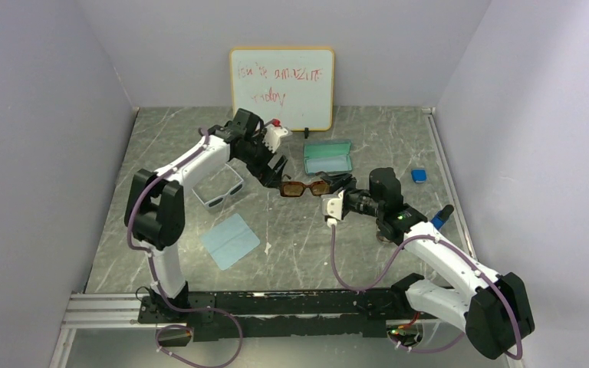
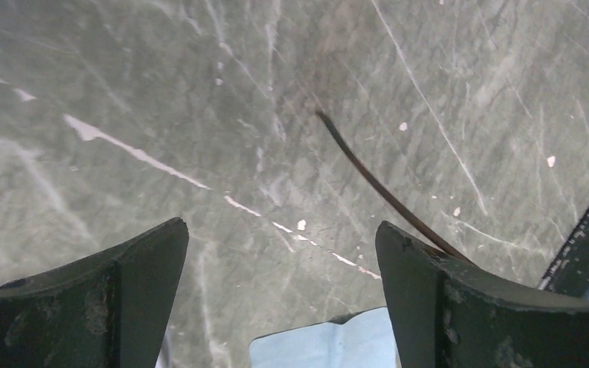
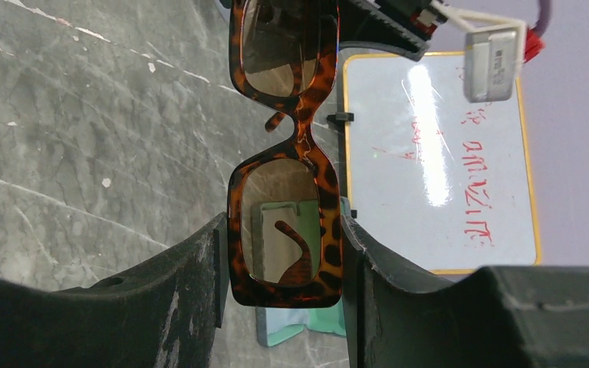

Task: Organize the sunglasses
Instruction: Fold the sunglasses at the center of the board.

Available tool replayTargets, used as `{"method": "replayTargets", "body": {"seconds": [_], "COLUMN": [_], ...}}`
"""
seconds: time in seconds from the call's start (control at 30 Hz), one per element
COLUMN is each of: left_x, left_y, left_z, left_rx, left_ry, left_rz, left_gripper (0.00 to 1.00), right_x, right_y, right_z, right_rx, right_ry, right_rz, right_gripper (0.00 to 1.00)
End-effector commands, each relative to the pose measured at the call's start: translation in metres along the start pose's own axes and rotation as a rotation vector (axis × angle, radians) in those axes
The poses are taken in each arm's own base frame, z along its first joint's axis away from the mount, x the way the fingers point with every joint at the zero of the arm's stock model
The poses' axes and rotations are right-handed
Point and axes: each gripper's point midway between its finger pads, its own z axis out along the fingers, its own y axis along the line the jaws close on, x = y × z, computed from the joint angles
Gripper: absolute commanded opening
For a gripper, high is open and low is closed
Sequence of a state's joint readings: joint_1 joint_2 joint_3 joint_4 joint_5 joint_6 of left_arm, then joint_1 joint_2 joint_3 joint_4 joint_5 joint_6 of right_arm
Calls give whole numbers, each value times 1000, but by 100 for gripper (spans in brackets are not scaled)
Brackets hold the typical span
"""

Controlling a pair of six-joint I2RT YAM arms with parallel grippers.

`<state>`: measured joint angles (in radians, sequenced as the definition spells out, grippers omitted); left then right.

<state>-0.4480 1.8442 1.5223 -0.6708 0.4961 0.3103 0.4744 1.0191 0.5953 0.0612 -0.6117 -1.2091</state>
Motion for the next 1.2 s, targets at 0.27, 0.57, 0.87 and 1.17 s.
{"method": "replayTargets", "body": {"seconds": [0.27, 0.57, 0.87, 1.17], "left_x": [-31, -31, -32, -34], "left_y": [-57, -87, -110, -127], "left_z": [-7, -9, -18, -29], "left_rx": [258, 409, 567, 682], "left_ry": [-80, -97, -127, -155], "left_rz": [41, 75, 91, 100], "left_gripper": [96, 96, 97, 96], "right_x": [-24, -32, -38, -42], "right_y": [-16, -10, -2, -3], "right_z": [0, 2, 5, 7], "right_rx": [24, -11, -51, -54], "right_ry": [-95, -139, -189, -215], "right_rz": [-16, -5, 32, 73], "right_gripper": [24, 24, 24, 24]}}
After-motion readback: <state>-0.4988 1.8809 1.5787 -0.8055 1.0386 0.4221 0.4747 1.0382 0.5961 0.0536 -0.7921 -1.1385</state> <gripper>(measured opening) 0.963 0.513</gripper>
